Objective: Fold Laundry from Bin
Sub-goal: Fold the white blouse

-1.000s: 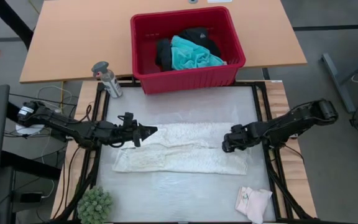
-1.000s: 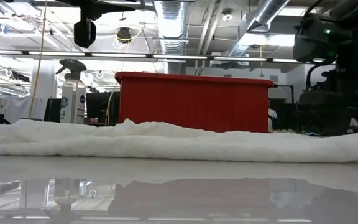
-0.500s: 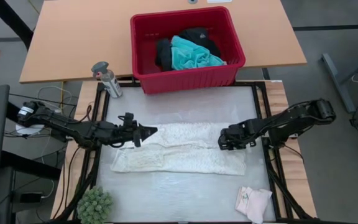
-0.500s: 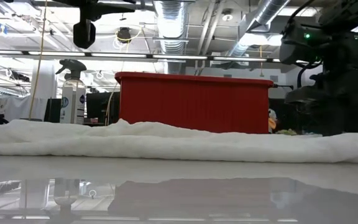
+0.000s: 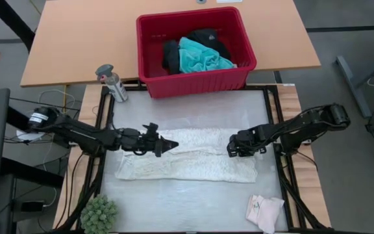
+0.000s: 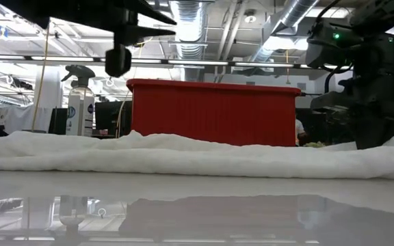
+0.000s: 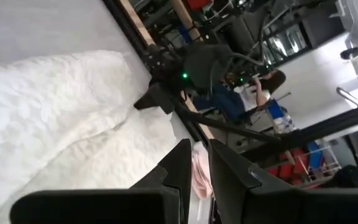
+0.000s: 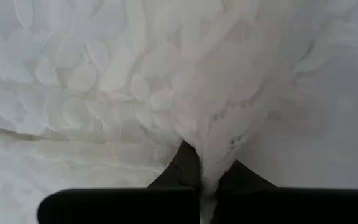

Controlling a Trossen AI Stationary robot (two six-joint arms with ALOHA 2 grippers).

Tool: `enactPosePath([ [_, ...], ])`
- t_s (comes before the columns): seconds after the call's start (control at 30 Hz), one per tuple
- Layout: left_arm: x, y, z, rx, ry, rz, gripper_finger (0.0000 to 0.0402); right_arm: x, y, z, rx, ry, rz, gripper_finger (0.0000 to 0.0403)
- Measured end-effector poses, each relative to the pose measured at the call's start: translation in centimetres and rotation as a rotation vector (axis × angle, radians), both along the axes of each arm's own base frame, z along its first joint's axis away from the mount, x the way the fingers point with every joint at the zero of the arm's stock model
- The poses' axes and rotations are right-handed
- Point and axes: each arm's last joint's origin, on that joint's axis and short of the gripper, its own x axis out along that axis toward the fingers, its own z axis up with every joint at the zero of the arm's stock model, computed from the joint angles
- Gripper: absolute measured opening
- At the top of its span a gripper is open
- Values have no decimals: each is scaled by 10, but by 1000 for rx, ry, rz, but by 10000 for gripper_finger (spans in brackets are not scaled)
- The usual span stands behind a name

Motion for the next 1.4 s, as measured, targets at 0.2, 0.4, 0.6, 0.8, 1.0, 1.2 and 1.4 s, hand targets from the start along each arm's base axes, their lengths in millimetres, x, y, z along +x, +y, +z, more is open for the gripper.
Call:
enactPosePath([
  [0.2,20,9,-24,-35,12,-5,43,5,-1,14,-37,-45,-6,26],
  [0.4,44,11,-39,-76,26,-98,43,19,5,34,-46,-123,28,26],
  [0.6,58,9,-49,-71,71,-130,43,29,6,53,-60,-154,38,26],
  [0.8,61,8,-62,-60,177,-134,43,39,7,77,-71,-208,50,26],
  [1.0,60,10,-63,-54,191,-131,43,48,5,95,-73,-271,44,26],
  [1.2,57,15,-41,-100,79,-165,43,65,7,98,-76,-309,64,26],
  [1.4,44,18,-7,-114,-33,-171,43,100,9,97,-93,-322,121,26],
])
